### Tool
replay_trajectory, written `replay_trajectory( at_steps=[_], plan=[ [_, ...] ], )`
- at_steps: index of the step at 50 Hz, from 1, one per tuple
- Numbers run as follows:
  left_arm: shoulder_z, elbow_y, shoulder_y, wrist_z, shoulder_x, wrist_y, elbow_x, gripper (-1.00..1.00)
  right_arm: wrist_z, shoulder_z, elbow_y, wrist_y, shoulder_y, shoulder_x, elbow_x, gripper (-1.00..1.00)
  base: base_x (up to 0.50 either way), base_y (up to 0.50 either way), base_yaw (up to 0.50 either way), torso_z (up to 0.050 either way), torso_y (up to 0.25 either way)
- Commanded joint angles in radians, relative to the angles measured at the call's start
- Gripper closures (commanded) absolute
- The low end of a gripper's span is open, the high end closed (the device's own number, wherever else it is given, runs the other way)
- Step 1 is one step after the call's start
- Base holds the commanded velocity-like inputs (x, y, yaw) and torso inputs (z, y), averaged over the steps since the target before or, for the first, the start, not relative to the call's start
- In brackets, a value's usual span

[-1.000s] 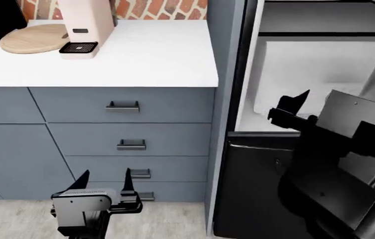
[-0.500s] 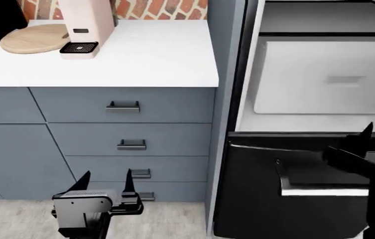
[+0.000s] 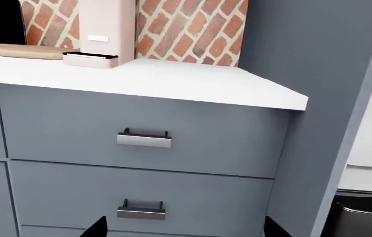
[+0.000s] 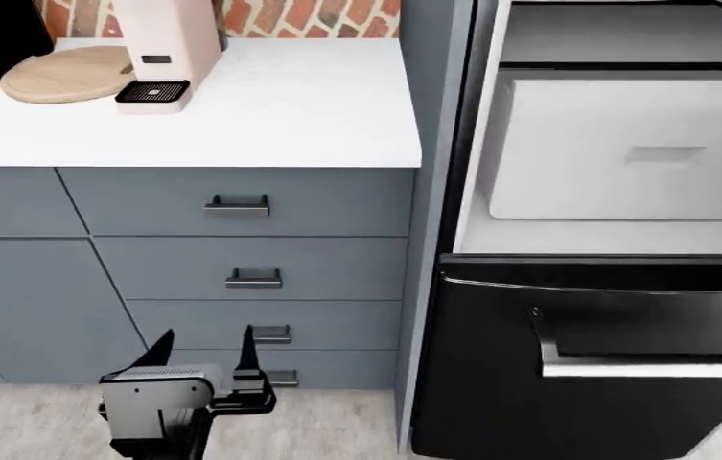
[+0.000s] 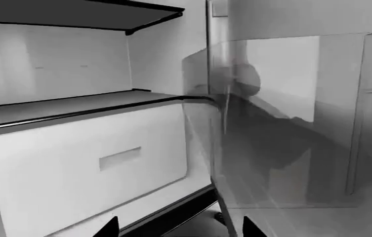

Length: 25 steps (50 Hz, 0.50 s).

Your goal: Open the fridge door

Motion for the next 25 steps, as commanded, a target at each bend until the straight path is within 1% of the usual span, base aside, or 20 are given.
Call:
replay_trajectory(
  at_steps=[1, 12, 25],
  plan=[
    [0.001, 0.007, 0.002, -0.001, -0.004, -0.002, -0.006, -1.0, -0.095, 0.279, 0.27, 0.023, -0.212, -0.11, 0.011, -1.0, 0.0, 0.0, 0.0, 0.0, 0.0],
    [-0.002, 0.007, 0.0, -0.001, -0.006, -0.003, -0.013, -1.0, -0.304, 0.459, 0.339, 0.12, -0.211, -0.249, -0.02, -1.0, 0.0, 0.0, 0.0, 0.0, 0.0],
    [0.001, 0.017, 0.008, -0.006, -0.01, 0.0, -0.011, -1.0, -0.522, 0.637, 0.432, 0.208, -0.208, -0.324, -0.052, -1.0, 0.0, 0.0, 0.0, 0.0, 0.0]
  ],
)
